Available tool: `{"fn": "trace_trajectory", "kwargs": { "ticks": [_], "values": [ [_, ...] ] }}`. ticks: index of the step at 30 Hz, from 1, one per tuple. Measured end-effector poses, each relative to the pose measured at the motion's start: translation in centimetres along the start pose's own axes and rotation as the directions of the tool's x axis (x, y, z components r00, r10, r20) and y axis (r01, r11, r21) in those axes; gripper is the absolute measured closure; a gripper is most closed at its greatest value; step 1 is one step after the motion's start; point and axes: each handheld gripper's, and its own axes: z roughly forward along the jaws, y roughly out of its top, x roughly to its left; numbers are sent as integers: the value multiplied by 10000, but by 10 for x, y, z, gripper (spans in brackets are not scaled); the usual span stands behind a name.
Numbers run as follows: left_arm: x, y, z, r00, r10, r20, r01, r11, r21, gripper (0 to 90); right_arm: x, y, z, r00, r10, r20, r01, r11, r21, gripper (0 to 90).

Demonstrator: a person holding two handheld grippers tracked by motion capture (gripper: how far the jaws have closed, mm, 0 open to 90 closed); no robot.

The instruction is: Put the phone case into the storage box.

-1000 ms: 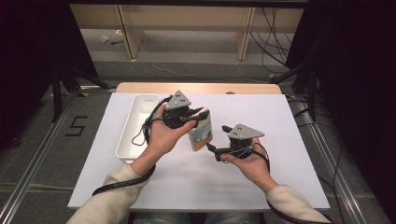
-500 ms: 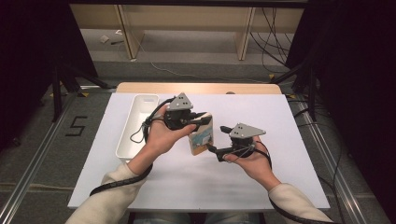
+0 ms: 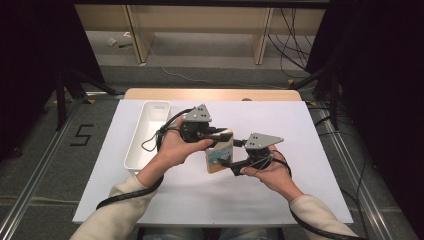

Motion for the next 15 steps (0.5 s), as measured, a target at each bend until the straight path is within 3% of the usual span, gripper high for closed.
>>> {"fn": "trace_trajectory", "kwargs": {
  "ticks": [4, 10, 15],
  "values": [
    [-1, 0, 1, 9999, 46, 103, -45, 10000, -45, 792, -2, -1, -1, 9996, 35, -290, -35, 10000, 10, 307],
    [-2, 0, 2, 9999, 118, 119, -117, 9999, -106, 792, -3, -1, -3, 9980, 89, -627, -87, 10000, 40, 489],
    [-2, -1, 3, 9998, 138, 168, -137, 9998, -111, 792, -6, -1, -5, 9978, 141, -648, -125, 9996, 246, 596]
  ]
}}
